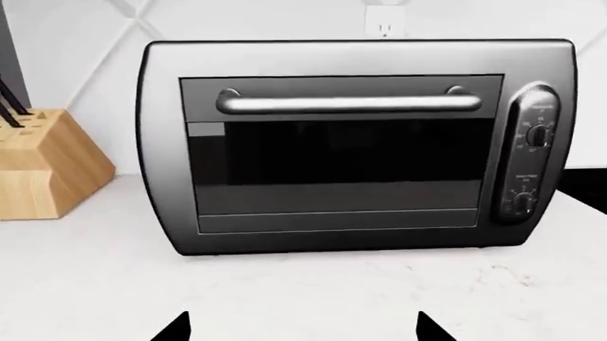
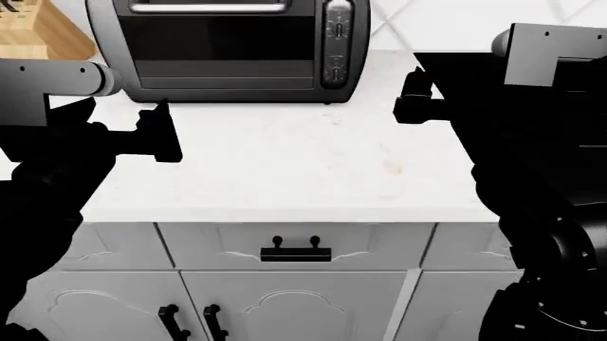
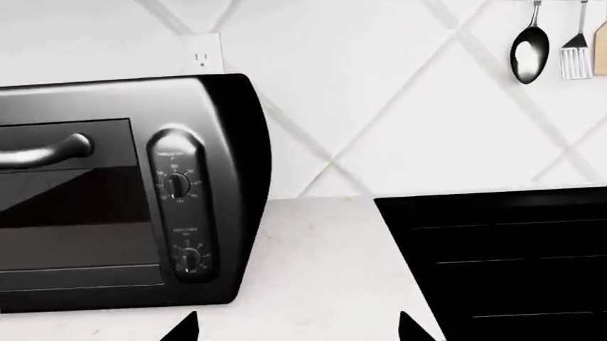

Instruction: Turn on the toaster oven by setting the timer.

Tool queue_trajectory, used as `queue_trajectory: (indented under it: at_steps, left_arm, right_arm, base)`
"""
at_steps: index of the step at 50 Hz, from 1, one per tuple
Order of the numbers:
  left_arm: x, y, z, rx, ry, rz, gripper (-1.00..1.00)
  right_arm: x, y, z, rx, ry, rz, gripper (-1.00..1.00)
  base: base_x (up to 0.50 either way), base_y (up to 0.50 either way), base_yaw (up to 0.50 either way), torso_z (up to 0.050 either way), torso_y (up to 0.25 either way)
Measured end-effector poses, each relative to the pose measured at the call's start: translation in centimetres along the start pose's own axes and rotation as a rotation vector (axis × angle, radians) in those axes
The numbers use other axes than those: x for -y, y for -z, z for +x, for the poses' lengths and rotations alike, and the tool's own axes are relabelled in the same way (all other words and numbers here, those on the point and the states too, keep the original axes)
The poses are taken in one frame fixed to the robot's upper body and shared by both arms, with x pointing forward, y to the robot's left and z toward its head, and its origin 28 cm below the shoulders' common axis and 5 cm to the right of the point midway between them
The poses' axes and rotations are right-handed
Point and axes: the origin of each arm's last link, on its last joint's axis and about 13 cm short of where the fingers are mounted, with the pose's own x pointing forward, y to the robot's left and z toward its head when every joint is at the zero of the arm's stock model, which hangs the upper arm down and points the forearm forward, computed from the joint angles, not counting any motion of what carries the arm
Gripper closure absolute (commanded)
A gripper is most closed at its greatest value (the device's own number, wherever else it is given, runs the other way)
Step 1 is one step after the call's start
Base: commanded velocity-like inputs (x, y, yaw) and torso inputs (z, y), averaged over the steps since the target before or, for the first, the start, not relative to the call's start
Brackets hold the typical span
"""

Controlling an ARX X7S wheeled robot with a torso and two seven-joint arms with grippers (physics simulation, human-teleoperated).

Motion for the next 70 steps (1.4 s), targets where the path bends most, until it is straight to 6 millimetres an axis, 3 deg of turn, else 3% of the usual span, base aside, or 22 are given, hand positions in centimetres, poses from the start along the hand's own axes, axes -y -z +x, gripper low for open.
queue_trajectory:
  at_steps: [24, 53, 70]
  left_arm:
    - [0.1, -0.1, -0.1, 0.008, 0.008, -0.005, -1.00]
    - [0.1, -0.5, -0.3, 0.019, -0.005, -0.013, -1.00]
    - [-0.7, -2.6, -3.2, 0.073, -0.214, 0.012, -1.00]
  right_arm:
    - [0.1, 0.1, -0.2, -0.001, -0.002, 0.012, -1.00]
    - [-0.1, -0.9, -0.8, -0.002, -0.003, -0.010, -1.00]
    - [-1.7, -2.5, -2.5, -0.151, -0.064, -0.018, -1.00]
  base:
    - [0.50, -0.01, 0.00, 0.000, 0.001]
    - [0.00, 0.00, 0.00, 0.000, 0.000]
    - [0.00, 0.00, 0.00, 0.000, 0.000]
